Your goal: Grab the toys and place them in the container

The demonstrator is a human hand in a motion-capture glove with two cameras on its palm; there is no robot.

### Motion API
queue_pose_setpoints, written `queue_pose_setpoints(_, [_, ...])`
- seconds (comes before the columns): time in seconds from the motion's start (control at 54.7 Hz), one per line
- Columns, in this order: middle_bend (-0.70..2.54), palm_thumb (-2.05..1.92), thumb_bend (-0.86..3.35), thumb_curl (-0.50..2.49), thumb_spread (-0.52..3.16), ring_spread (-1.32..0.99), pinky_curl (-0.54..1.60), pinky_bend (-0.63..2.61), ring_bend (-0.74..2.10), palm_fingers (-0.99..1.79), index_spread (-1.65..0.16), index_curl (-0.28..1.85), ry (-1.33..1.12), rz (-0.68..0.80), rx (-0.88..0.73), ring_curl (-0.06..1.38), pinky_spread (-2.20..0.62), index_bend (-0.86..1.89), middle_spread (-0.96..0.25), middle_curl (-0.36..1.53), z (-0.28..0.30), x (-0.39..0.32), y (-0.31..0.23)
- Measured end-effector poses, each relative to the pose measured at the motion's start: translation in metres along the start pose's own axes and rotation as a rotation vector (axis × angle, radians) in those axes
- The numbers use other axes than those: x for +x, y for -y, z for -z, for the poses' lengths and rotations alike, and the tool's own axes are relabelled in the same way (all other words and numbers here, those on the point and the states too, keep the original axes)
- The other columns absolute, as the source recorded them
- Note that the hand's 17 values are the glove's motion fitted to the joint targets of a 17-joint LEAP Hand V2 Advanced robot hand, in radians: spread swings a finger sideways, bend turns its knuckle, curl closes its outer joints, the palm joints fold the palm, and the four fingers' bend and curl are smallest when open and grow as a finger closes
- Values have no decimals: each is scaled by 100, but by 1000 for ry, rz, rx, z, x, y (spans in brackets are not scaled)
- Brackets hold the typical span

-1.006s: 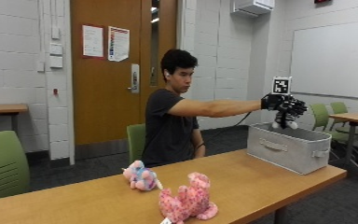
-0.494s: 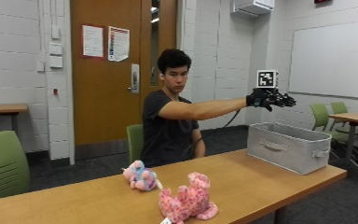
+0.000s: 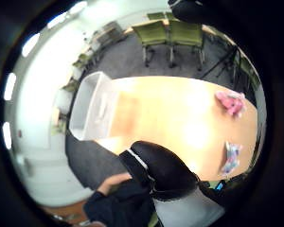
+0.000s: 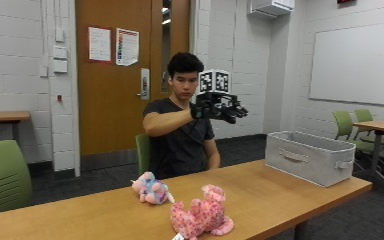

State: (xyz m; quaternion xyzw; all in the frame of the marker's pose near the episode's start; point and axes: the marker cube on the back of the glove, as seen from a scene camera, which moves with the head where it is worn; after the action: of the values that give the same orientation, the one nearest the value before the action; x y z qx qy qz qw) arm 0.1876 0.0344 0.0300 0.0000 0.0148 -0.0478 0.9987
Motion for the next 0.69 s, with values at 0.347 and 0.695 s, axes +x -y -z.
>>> queue_pose_setpoints(0.347, [19,-7,-7,25,98,-22,31,83,46,6,-38,32,24,-265,-40,28,1,18,-14,43,-60,157,-88])
queue_pose_setpoints(0.695, [19,-7,-6,23,99,-26,34,89,48,7,-39,34,99,-312,-165,29,1,16,-16,41,-169,208,-123])
